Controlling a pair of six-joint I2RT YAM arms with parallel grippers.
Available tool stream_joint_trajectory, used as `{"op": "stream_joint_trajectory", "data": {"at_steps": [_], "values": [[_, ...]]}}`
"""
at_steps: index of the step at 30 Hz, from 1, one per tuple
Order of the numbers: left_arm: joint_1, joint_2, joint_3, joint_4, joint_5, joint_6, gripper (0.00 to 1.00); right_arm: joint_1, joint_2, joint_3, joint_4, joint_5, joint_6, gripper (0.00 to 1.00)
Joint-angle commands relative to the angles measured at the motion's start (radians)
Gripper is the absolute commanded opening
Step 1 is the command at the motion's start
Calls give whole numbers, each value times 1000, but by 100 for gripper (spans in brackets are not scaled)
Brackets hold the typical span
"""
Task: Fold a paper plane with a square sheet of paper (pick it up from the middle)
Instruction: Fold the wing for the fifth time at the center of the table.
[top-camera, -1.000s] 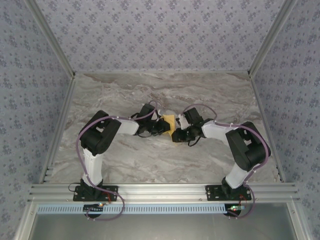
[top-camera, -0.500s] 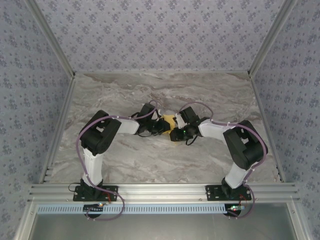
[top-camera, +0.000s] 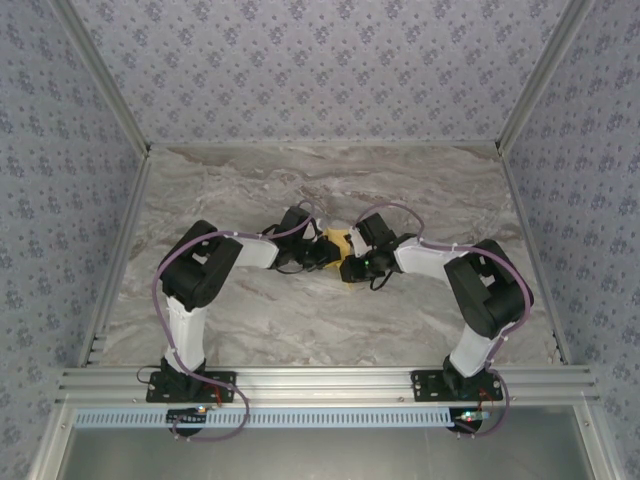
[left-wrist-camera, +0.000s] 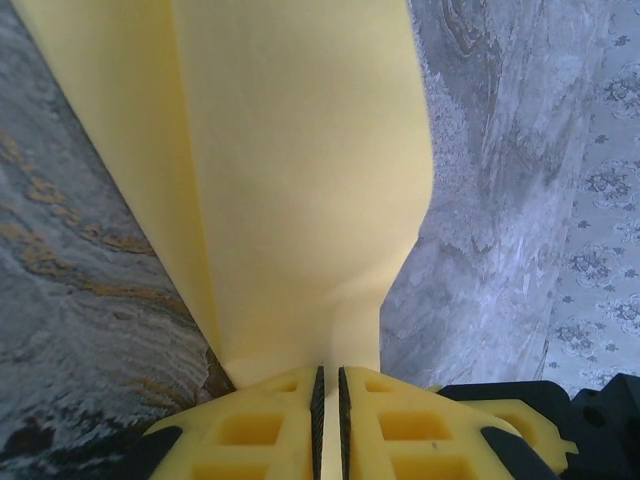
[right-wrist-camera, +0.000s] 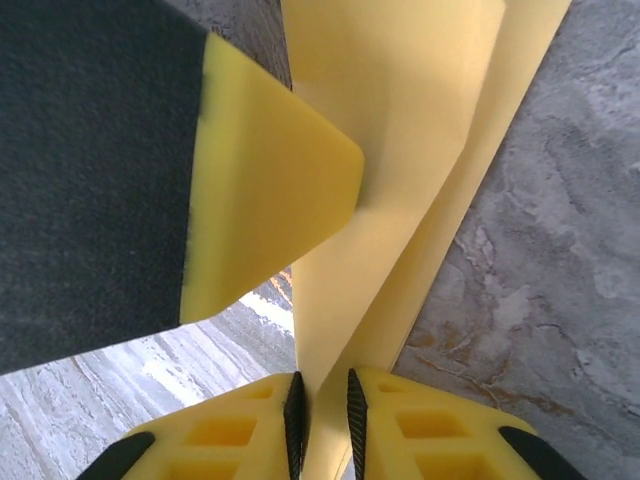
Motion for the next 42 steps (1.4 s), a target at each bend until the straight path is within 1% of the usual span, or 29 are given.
{"op": "stream_joint_trajectory", "data": {"at_steps": [1,8,13,18,24,33,42], "values": [[25,21,11,-42,-45,17,17,-14,16,-22,18,-22,-9,17],[40,3,22,-1,10,51,19,-88,-1,-78,103,-196,28,10],[38,-14,2,68,52,63,20,-121,8,-102,154,-270,59,10],[35,-23,-34,116,69,69,20,-152,13,-110,176,-341,71,9],[8,-11,-22,117,79,92,20,-171,33,-109,189,-378,86,9],[0,23,-4,104,72,95,19,-181,51,-114,197,-387,100,9],[-10,46,49,-21,23,125,18,-183,65,-114,193,-381,100,10]]}}
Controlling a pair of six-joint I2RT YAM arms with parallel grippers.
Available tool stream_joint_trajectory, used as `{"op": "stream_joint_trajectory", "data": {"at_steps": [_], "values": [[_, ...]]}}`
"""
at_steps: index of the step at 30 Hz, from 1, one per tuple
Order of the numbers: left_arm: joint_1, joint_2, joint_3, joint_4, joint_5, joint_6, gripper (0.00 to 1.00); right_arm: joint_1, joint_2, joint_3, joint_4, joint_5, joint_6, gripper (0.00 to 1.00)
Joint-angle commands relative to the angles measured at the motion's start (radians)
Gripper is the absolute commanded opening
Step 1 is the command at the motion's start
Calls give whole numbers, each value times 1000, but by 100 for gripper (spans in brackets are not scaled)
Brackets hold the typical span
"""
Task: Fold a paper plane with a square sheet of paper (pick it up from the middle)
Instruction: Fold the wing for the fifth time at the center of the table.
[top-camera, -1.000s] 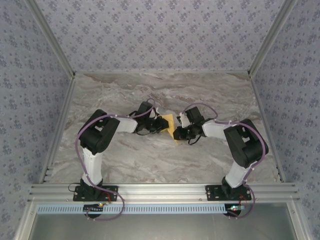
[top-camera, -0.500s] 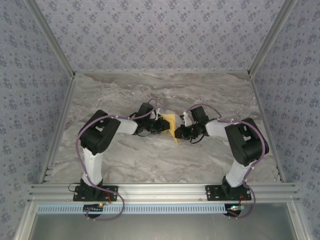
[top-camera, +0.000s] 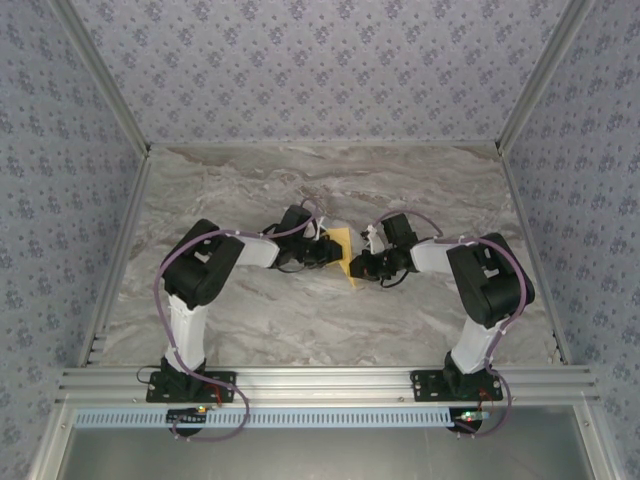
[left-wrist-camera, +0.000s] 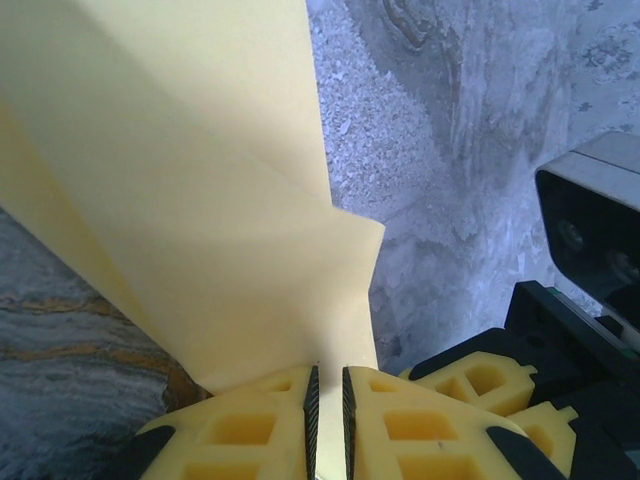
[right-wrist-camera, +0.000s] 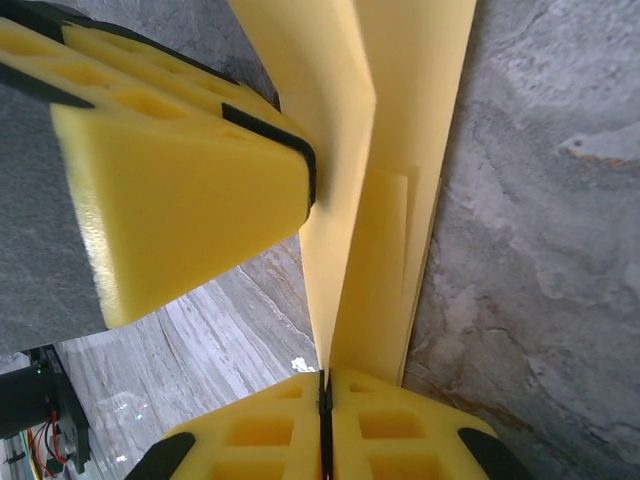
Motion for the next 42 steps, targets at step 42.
{"op": "stream_joint_trajectory", "data": {"at_steps": [42], "values": [[-11,107,132,-334,-141,47,16,92,-161,68,-192,222,30,10]]}}
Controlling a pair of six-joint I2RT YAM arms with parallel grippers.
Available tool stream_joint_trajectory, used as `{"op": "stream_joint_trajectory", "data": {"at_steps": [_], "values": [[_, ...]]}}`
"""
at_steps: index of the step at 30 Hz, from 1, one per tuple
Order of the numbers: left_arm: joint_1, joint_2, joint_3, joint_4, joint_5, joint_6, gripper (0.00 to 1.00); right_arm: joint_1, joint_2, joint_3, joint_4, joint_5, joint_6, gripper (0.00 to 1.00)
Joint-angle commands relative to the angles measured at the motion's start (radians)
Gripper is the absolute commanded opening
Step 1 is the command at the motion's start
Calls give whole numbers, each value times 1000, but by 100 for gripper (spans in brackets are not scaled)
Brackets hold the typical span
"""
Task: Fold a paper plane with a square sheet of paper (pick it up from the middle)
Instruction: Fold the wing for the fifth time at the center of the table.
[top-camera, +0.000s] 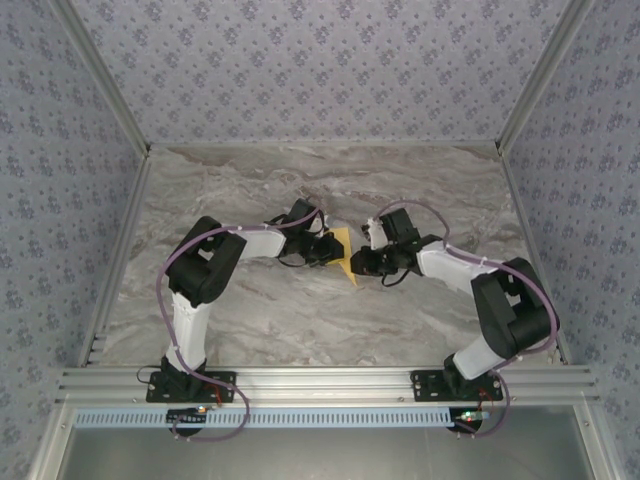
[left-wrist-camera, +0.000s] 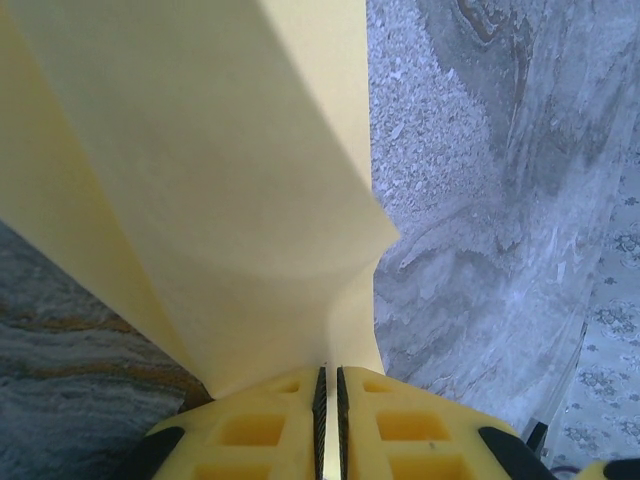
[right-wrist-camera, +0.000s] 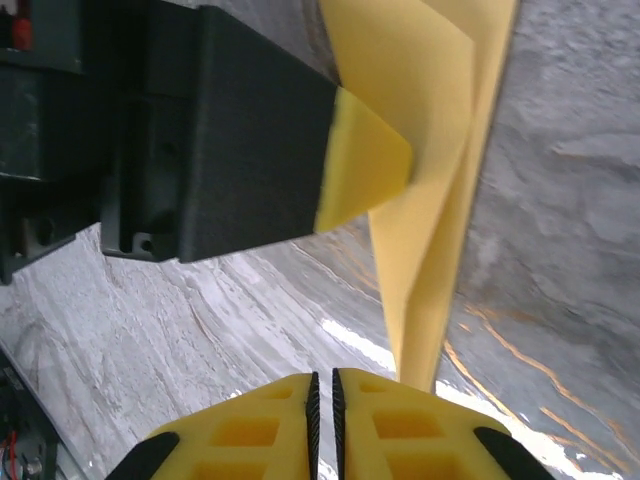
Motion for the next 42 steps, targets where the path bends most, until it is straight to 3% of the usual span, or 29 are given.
{"op": "stream_joint_trajectory", "data": {"at_steps": [1,14,31,42], "values": [[-6,72,-11,-71,-106,24,16,23,64,48,-11,25,33,7],[-6,71,-3,-85,-114,22,16,34,193,99,3,52,52,1],[-4,78,0,-104,-133,18,15,4,194,35,33,-45,65,1],[-2,87,7,-122,-144,10,15,-5,199,23,-32,-8,30,1]]}}
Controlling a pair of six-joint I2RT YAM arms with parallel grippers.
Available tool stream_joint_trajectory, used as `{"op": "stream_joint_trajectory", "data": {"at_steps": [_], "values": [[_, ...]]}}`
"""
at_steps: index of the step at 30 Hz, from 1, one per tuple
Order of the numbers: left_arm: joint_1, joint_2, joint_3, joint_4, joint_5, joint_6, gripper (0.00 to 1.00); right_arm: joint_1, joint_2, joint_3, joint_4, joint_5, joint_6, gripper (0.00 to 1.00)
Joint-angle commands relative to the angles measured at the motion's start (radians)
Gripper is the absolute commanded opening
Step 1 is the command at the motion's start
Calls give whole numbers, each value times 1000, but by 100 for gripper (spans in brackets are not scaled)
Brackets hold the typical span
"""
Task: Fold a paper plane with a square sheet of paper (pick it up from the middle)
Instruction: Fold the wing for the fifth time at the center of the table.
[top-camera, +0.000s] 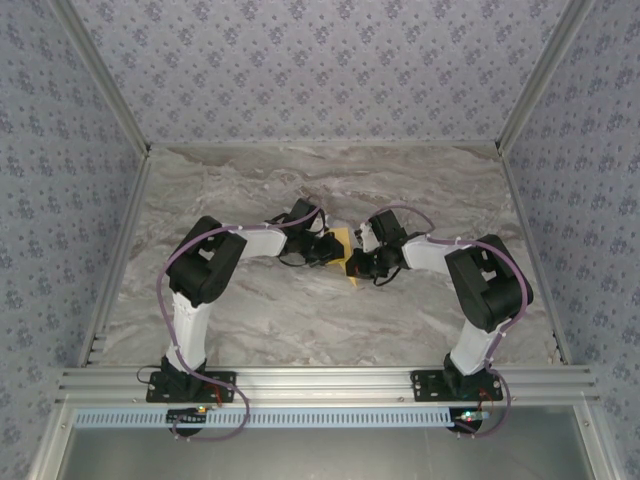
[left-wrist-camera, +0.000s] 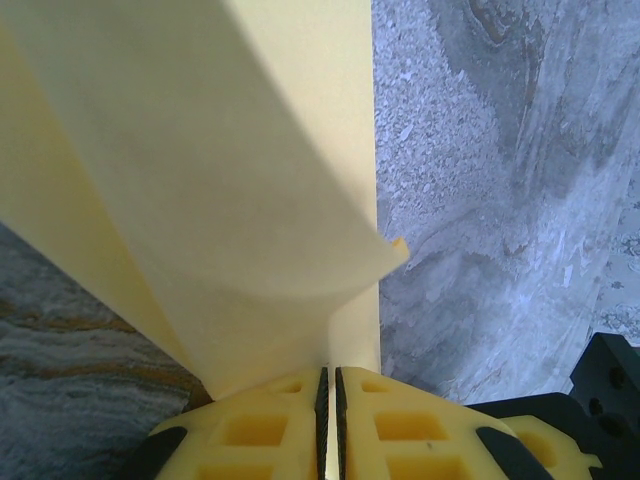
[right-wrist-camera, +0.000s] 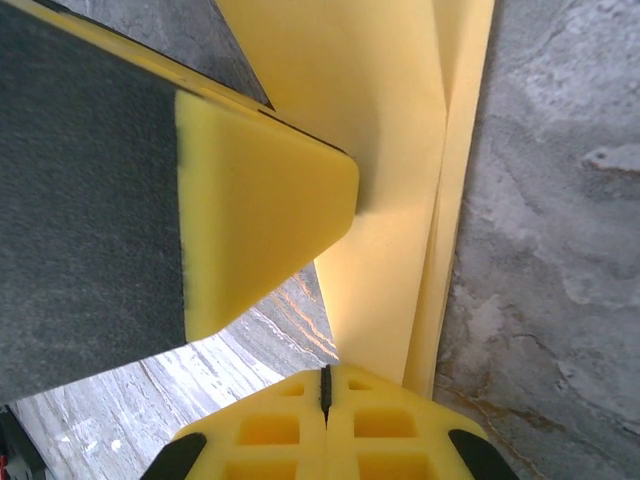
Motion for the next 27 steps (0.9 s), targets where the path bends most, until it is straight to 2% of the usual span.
{"op": "stream_joint_trajectory", "data": {"at_steps": [1,27], "values": [[0,85,-10,-92,-132,11,15,-8,11,-26,-80,20,-22,1],[8,119,15,-161,-159,-4,14,-12,-97,-114,-291,23,-70,1]]}}
